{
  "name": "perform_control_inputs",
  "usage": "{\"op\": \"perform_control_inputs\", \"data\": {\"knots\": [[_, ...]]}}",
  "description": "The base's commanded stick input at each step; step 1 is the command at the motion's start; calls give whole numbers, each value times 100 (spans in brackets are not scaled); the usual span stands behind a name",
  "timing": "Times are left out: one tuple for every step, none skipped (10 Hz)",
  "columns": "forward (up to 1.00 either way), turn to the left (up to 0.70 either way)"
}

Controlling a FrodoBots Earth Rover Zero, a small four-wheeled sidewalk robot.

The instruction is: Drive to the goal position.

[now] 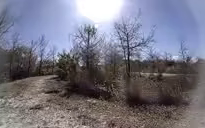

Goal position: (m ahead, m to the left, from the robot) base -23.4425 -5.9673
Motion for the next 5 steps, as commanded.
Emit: {"op": "perform_control_inputs", "data": {"knots": [[0, 0], [0, 0], [0, 0], [0, 0], [0, -44]]}}
